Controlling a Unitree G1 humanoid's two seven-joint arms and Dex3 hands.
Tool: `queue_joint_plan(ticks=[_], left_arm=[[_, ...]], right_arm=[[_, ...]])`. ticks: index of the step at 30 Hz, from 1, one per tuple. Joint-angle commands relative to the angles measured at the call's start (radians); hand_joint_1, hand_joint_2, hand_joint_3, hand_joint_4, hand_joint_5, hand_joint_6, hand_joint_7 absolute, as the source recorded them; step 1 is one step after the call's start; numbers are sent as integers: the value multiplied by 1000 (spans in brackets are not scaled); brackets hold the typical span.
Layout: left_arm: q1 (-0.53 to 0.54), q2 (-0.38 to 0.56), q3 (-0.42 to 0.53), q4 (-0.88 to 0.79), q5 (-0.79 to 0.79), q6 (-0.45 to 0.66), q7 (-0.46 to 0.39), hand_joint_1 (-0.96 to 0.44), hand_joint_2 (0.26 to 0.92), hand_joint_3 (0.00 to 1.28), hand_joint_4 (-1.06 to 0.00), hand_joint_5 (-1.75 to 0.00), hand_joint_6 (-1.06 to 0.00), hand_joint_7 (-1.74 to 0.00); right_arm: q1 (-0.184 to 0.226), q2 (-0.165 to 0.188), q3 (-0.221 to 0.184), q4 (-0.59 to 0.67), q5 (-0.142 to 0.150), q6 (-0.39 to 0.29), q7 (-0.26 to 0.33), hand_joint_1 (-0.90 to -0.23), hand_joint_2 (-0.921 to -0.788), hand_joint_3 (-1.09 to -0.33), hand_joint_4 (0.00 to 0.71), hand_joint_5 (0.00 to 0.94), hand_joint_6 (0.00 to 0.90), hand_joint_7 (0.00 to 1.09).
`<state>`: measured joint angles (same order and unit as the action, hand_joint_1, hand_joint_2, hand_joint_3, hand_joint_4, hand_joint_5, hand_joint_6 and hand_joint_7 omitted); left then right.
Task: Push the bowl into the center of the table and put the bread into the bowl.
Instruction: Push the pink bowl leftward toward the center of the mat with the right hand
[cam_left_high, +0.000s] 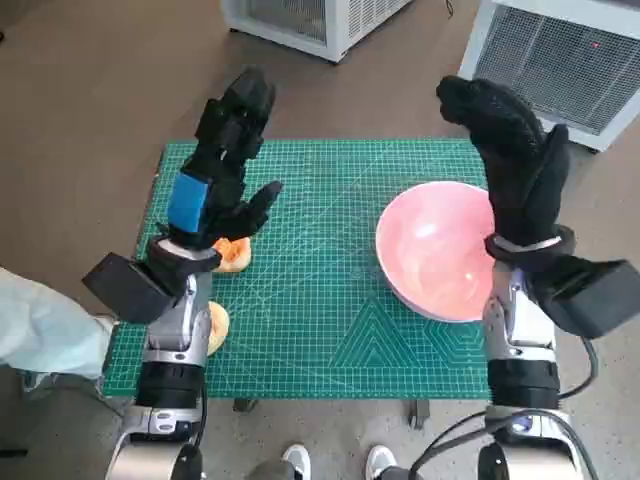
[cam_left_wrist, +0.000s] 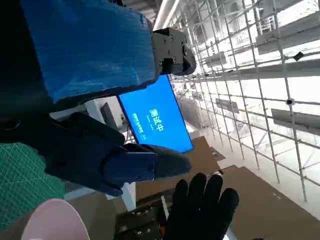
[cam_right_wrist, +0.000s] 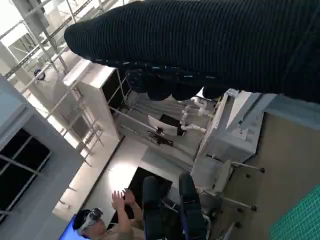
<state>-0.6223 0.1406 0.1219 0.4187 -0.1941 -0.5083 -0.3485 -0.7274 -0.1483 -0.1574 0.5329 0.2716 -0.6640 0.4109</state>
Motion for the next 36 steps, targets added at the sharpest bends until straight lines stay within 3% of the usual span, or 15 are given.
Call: queue_joint_plan(ticks=[1,36], left_arm=[[1,5,-6,-12,2,5,-2,-679,921,372,-125,0,1,-429],[2,5,-3,-32,-19,33,-29,-680,921,378,-122,-1,1,-454]], right_arm=[[16,3,-5,21,3,1,2,-637,-921,-707,232,0,185,274],[25,1,-5,9,12,13,5,-632,-921,-708,231,0,187,268]])
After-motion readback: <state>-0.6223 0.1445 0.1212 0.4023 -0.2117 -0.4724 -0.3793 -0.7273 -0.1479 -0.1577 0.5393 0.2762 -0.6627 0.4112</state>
